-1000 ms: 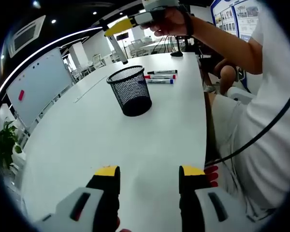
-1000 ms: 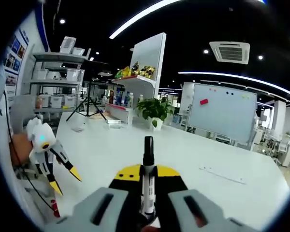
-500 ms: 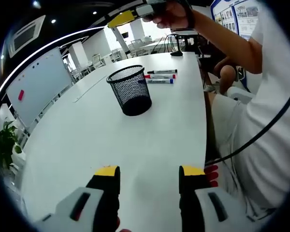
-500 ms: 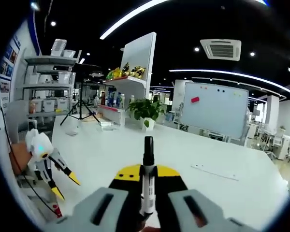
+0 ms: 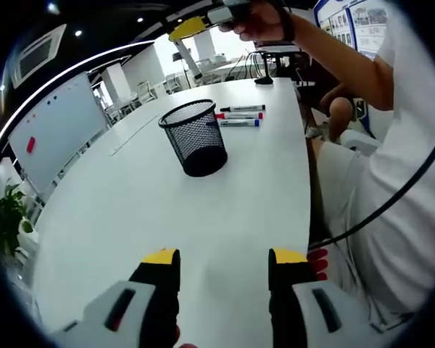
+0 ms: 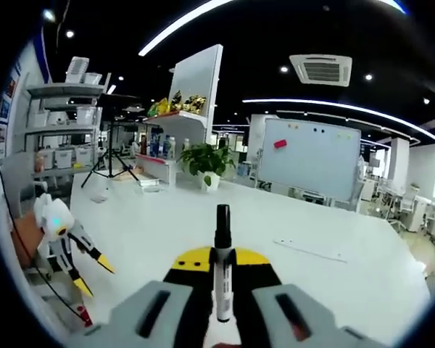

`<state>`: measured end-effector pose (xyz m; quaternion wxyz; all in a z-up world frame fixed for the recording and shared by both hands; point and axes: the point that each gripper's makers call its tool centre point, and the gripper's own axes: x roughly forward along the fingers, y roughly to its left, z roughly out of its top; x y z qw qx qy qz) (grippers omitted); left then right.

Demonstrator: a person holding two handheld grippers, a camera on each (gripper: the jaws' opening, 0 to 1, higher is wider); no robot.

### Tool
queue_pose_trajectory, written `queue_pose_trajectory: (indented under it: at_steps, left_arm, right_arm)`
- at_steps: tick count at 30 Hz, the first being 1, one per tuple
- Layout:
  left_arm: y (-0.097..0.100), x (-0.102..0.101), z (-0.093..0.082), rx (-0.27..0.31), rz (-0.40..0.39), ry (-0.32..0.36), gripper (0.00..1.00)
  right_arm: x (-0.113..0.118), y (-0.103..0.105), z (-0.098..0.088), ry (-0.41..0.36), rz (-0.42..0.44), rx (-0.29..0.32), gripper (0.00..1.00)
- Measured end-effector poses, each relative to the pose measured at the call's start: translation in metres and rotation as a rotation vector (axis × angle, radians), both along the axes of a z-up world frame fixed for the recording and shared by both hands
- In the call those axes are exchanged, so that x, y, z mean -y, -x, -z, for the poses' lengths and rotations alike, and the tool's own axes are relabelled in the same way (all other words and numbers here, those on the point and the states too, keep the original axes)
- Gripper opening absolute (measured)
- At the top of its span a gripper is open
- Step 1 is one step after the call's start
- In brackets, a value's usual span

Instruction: Pick up the whiteboard markers from the pen holder and place them facing the whiteboard neatly

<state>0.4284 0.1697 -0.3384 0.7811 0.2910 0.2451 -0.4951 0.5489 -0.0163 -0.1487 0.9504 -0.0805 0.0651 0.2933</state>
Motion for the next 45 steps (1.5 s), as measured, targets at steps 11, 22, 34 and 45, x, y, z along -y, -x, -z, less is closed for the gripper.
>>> queue_pose_trajectory:
  at_steps: [11,22,34,45]
  left_arm:
    - [-0.001,0.007,-0.001,0.003,0.023,0.003,0.5]
    - [-0.002,0.013,-0.001,0.007,0.03,0.004,0.5]
    - [-0.004,0.014,-0.001,0.009,0.019,0.009,0.5]
    - [-0.004,0.019,-0.005,0.035,0.037,0.014,0.49]
  right_arm:
    - [0.026,0.002,0.005,0.02,0.07,-0.019,0.09]
    - [0.055,0.006,0.019,0.015,0.139,-0.076,0.09]
    - [0.082,0.013,0.033,0.017,0.194,-0.125,0.09]
    - [0.11,0.019,0.046,0.011,0.255,-0.179,0.09]
